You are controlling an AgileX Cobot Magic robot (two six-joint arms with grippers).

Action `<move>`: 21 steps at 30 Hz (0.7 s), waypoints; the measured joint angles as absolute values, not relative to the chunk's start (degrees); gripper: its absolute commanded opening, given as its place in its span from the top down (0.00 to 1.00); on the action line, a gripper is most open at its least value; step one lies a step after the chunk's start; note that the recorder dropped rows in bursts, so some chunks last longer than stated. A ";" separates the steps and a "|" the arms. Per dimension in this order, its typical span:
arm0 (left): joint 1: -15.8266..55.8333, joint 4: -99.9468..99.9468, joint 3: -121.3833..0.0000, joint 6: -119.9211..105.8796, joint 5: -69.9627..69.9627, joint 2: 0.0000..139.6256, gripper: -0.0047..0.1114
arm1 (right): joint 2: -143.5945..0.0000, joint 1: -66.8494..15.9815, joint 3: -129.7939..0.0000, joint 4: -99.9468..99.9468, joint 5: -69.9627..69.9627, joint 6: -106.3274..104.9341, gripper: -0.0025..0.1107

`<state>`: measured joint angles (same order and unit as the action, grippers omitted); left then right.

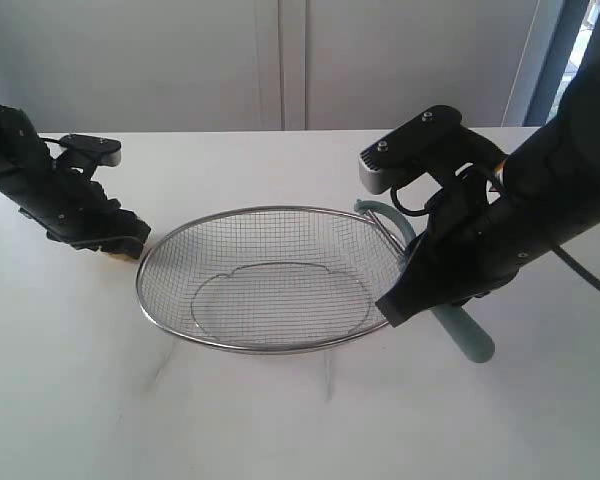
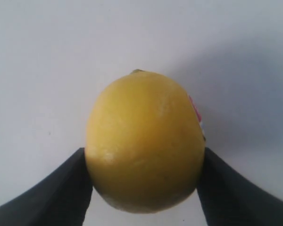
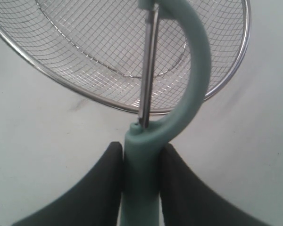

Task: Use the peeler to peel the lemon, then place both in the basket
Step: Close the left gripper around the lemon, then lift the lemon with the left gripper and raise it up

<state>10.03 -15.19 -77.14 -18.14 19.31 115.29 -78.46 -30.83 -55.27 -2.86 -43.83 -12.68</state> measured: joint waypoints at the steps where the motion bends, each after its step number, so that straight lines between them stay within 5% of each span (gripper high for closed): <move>1: 10.03 -15.19 -77.14 -18.14 19.31 115.29 0.96 | -78.46 -30.83 -55.27 -2.86 -43.83 -12.68 0.98; 21: 10.03 -14.31 -77.35 -18.14 24.43 107.94 0.96 | -78.46 -30.83 -55.27 -2.86 -43.79 -12.68 0.98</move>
<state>10.03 -14.31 -77.35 -18.14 24.43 107.94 -78.46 -30.83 -55.27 -2.86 -43.79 -12.68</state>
